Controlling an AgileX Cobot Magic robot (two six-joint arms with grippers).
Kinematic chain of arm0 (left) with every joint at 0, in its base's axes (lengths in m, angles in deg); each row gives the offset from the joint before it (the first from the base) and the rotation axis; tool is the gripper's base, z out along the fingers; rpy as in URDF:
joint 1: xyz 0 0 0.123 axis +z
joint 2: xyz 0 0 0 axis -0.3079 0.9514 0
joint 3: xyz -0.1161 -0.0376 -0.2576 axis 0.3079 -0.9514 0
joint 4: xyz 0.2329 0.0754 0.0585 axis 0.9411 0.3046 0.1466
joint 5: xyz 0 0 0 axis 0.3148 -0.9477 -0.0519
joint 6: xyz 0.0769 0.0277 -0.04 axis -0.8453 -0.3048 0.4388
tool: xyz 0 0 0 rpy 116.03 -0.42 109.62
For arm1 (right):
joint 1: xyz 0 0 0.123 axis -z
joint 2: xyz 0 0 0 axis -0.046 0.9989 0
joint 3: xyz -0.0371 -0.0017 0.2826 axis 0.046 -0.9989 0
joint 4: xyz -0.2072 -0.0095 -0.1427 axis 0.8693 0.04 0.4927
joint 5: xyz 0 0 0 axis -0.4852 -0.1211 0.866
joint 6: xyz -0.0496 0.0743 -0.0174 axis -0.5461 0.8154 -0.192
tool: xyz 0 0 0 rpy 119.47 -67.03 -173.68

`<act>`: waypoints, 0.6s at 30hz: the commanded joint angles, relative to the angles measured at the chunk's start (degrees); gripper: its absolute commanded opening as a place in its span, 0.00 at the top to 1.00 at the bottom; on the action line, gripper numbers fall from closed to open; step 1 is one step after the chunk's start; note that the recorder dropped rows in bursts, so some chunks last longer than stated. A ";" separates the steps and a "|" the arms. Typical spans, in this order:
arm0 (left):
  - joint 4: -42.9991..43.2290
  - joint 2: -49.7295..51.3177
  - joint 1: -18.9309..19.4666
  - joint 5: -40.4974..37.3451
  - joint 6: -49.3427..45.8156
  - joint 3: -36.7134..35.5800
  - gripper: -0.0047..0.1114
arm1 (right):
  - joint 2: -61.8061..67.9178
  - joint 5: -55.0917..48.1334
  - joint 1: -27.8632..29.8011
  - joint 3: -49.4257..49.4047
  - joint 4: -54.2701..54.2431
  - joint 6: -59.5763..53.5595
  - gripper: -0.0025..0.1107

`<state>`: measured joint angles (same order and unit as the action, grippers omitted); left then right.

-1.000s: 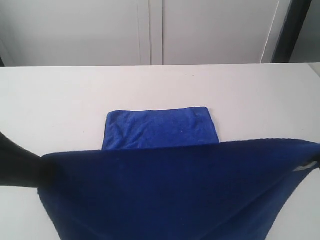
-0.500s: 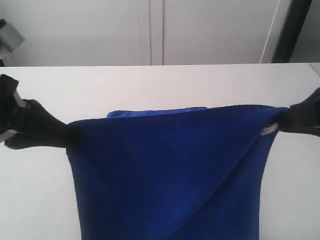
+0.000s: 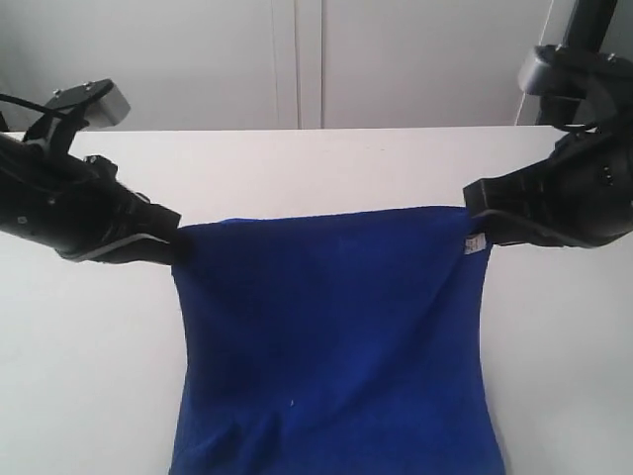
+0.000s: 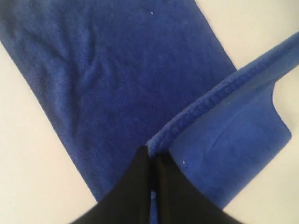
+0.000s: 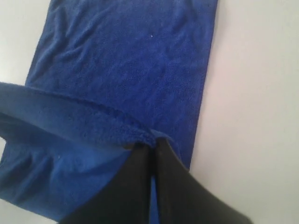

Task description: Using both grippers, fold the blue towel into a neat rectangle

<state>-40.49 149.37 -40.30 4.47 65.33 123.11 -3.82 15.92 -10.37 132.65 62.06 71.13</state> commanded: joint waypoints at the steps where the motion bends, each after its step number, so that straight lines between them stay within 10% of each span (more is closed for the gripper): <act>1: 1.04 3.69 0.10 1.12 -0.72 3.10 0.96 | 4.61 4.43 0.38 -0.01 -0.16 -0.74 0.98; 18: 4.12 14.24 0.59 2.58 -0.10 13.15 0.96 | 15.15 12.37 0.38 4.39 -3.42 -3.75 0.98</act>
<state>-36.29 162.22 -39.98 7.39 64.96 134.89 10.53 26.68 -10.37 135.99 58.97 68.04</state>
